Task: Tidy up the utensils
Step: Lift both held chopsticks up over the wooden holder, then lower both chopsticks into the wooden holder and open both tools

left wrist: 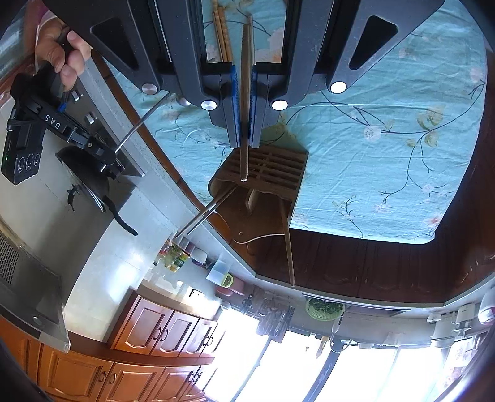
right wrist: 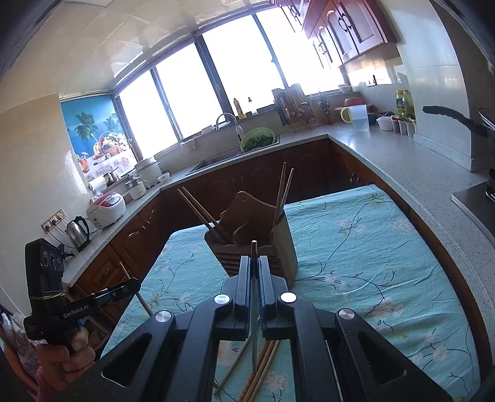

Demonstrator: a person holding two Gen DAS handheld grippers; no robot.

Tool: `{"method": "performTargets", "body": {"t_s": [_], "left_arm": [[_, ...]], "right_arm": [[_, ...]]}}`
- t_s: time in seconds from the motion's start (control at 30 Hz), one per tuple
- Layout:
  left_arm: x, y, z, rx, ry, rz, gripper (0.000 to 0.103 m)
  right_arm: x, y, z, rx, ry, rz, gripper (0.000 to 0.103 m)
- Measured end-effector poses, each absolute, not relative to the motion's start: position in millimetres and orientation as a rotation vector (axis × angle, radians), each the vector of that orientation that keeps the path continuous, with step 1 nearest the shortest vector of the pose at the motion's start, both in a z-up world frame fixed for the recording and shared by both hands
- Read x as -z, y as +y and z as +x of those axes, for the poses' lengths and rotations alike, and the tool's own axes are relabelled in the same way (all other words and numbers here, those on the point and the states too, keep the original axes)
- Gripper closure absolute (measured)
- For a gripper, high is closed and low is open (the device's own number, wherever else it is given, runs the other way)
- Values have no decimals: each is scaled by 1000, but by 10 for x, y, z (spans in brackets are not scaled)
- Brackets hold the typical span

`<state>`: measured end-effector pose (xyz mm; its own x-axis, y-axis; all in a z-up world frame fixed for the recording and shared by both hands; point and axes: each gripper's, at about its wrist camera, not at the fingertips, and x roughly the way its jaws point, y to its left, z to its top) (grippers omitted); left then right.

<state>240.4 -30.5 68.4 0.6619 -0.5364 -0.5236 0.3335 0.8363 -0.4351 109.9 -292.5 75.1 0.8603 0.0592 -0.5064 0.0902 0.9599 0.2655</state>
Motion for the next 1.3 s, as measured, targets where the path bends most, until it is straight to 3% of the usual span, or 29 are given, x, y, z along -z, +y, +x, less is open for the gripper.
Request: {"method": "performTargets", "body": {"t_s": [0.5,0.9,1.07,1.3], "left_arm": [[-1056,-265,2606,454,528,-290,100],[-1443,-425,3118,342,336,-312,100],[-1199,-631,3395,276,292,-324,100],[-575,-919,3564,264,335,-317,100]], "right_arm": [[-991,-3018,1403,29,465,288,99],[-1500,-3118,1990,80,313,253,99],[-1474,-3190,2258,127,285,240,99],[-1011,-3248,2458,145,343,254,99]]}}
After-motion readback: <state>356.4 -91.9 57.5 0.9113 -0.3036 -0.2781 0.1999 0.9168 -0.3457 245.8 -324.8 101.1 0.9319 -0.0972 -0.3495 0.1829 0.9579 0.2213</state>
